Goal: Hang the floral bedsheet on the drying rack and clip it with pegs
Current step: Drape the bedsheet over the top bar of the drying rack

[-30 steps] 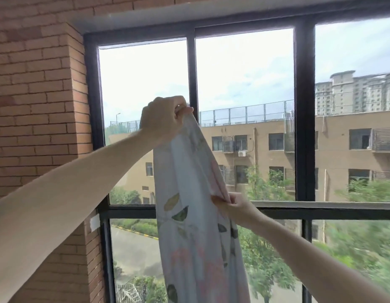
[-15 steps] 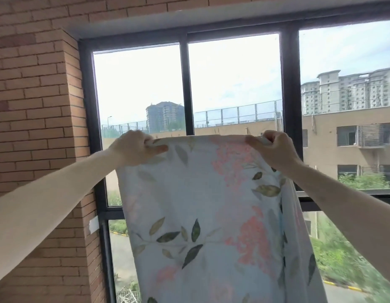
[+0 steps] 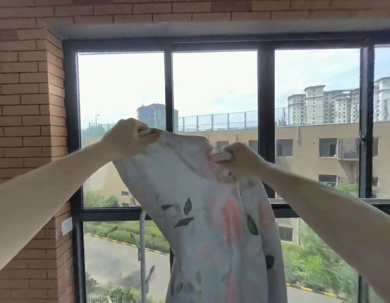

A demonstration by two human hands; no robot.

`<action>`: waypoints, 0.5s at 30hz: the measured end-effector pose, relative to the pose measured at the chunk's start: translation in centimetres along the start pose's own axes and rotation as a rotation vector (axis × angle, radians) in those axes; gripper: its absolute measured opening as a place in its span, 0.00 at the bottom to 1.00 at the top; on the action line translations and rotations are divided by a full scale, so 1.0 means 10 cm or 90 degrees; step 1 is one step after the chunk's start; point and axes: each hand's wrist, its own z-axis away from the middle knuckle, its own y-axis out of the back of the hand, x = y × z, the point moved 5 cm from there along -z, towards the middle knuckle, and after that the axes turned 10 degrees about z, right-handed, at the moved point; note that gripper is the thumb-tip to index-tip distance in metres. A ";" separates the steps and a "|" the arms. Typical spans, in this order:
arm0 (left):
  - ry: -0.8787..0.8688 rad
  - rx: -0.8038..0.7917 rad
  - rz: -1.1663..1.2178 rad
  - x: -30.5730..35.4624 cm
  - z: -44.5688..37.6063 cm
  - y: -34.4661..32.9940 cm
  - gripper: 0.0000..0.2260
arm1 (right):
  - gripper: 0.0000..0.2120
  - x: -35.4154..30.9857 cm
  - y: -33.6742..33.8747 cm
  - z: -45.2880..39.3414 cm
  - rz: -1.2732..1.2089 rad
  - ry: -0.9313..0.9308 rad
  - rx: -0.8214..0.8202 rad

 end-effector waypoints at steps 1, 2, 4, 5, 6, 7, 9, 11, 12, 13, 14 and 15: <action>-0.002 0.014 0.007 0.08 0.01 0.02 0.27 | 0.13 0.14 0.16 -0.01 -0.026 -0.021 0.059; 0.000 0.030 0.007 0.16 0.01 0.05 0.26 | 0.14 0.28 0.34 0.01 -0.062 -0.041 0.133; 0.004 0.057 -0.038 0.33 0.02 0.12 0.18 | 0.14 0.33 0.46 0.08 -0.070 -0.004 0.100; 0.019 0.051 -0.066 0.44 0.05 0.11 0.12 | 0.11 0.28 0.43 0.14 -0.063 0.021 0.028; 0.031 0.025 -0.071 0.58 0.11 0.06 0.10 | 0.09 0.24 0.39 0.19 -0.084 0.031 -0.020; 0.039 -0.014 -0.061 0.71 0.16 -0.02 0.13 | 0.07 0.19 0.38 0.23 -0.102 0.038 -0.030; 0.024 -0.069 -0.006 1.05 0.29 -0.25 0.21 | 0.06 0.12 0.40 0.31 -0.135 0.055 -0.034; -0.009 -0.107 0.005 1.38 0.39 -0.47 0.28 | 0.06 0.02 0.45 0.37 -0.153 0.077 -0.056; -0.013 -0.134 -0.010 1.54 0.44 -0.60 0.33 | 0.06 -0.03 0.51 0.44 -0.159 0.091 -0.070; -0.006 -0.173 -0.040 1.64 0.46 -0.75 0.36 | 0.05 -0.06 0.56 0.50 -0.164 0.102 -0.074; 0.007 -0.218 -0.065 1.68 0.47 -0.88 0.36 | 0.05 -0.10 0.60 0.53 -0.169 0.107 -0.072; 0.022 -0.258 -0.084 1.71 0.49 -1.01 0.31 | 0.07 -0.10 0.65 0.58 -0.175 0.105 -0.068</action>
